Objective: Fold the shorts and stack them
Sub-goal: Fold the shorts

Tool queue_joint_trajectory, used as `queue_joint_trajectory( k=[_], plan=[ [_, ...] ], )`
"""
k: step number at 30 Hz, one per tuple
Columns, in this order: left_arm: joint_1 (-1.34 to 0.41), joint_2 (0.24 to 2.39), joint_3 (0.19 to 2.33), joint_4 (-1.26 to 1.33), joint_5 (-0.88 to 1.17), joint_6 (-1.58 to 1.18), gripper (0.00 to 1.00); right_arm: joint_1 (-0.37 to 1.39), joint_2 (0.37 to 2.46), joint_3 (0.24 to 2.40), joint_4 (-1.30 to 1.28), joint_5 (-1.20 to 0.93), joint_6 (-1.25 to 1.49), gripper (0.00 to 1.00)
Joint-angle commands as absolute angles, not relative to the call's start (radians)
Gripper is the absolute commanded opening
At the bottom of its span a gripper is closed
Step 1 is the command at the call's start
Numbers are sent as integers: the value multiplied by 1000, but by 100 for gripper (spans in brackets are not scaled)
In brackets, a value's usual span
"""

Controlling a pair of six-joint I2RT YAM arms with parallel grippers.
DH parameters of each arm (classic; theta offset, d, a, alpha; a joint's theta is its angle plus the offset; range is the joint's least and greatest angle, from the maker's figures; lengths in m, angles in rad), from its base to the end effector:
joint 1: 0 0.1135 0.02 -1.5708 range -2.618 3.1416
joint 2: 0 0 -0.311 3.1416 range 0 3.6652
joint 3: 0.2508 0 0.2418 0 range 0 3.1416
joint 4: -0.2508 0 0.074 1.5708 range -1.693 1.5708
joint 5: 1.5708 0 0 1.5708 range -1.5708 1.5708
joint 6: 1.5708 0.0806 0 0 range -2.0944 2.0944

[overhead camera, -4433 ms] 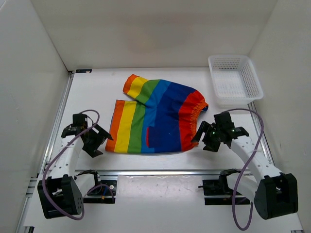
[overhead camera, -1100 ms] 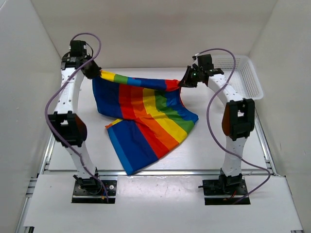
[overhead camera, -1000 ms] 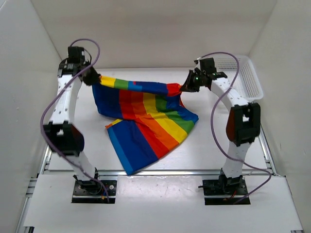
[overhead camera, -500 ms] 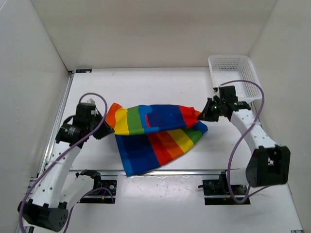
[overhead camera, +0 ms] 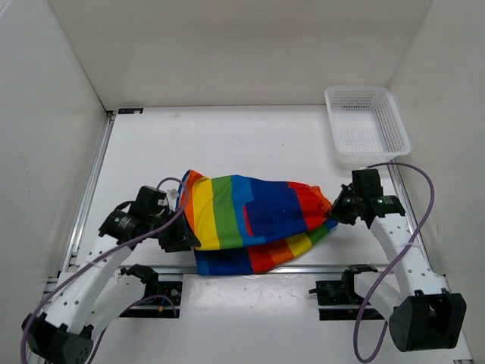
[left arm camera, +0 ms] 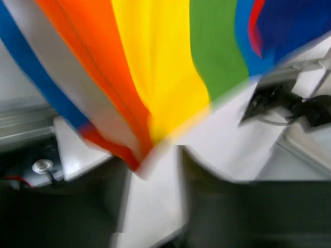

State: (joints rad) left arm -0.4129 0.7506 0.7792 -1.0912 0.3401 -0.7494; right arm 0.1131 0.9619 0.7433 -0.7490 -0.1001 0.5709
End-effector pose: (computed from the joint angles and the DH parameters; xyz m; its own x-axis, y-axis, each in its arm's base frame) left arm 0.0790 -0.0639 0.2613 -0.9448 -0.2872 -0.1577 -0.1593 0.8233 -0.5448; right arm 0.1693 0.0273 0.2494 -0.7796 0.4526 -0.4328 0.3003 0.8767 0.3758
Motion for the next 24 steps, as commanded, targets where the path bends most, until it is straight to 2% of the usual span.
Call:
queue_joint_trajectory(
  k=[1, 2, 3, 4, 5, 7, 11, 13, 20, 22, 24],
  plan=[
    [-426, 814, 733, -1126, 563, -568, 57, 110, 928, 739, -772, 49, 650, 2],
    [-426, 833, 723, -1138, 563, -516, 77, 110, 928, 739, -761, 79, 650, 15],
    [-426, 863, 744, -1166, 543, -499, 90, 110, 955, 739, -749, 93, 663, 52],
    [-426, 876, 764, -1176, 520, -489, 100, 110, 972, 739, -738, 94, 663, 70],
    [-426, 887, 822, -1177, 494, -489, 100, 110, 992, 752, -738, 94, 663, 82],
    [-426, 920, 888, -1189, 389, -501, 100, 110, 1041, 762, -727, 83, 663, 93],
    [-417, 980, 989, -1187, 163, -589, 97, 110, 1054, 723, -706, 23, 672, 97],
    [-388, 1026, 989, -1132, 134, -617, 97, 110, 1054, 684, -681, -29, 696, 100],
    [-348, 1264, 864, -890, 146, -715, 99, 110, 1139, 594, -591, -81, 718, 100],
    [-348, 1348, 882, -868, 181, -715, 99, 110, 1166, 574, -546, -92, 729, 96],
    [-348, 1382, 902, -845, 169, -726, 99, 110, 1186, 549, -513, -104, 742, 86]
  ],
)
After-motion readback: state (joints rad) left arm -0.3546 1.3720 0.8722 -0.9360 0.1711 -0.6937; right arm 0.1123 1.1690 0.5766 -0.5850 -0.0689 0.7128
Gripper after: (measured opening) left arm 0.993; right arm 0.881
